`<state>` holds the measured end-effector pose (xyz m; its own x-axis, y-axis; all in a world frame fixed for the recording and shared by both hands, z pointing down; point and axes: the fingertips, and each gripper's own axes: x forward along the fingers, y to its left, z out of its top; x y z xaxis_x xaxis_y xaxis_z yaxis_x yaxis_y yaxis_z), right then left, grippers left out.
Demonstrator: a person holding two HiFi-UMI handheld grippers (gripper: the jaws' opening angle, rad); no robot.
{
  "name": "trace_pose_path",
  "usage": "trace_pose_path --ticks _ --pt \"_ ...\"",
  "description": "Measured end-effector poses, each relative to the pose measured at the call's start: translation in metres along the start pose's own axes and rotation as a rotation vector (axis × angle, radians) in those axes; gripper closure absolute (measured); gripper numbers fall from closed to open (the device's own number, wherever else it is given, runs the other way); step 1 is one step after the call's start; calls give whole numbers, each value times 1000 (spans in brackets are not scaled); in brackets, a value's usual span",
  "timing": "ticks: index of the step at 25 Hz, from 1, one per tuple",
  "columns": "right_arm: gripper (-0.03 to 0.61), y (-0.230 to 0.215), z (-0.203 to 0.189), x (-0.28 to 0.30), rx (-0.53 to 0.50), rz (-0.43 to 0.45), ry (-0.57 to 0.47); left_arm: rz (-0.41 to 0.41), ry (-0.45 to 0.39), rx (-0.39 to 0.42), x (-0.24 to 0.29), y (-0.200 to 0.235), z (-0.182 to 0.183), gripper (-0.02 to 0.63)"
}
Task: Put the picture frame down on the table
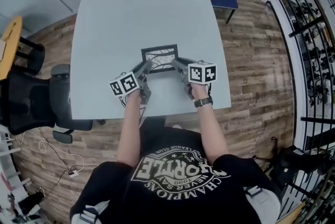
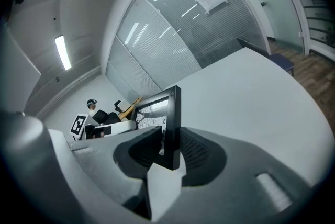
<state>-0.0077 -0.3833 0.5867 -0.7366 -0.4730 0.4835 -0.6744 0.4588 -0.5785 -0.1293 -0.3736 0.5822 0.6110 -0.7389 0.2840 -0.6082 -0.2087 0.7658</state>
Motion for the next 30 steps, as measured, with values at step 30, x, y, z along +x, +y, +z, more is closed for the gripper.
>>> trace_pose_path --ticks 30 --pt "463 -114 -38 151 182 -182 263 257 259 -128 99 172 -12 505"
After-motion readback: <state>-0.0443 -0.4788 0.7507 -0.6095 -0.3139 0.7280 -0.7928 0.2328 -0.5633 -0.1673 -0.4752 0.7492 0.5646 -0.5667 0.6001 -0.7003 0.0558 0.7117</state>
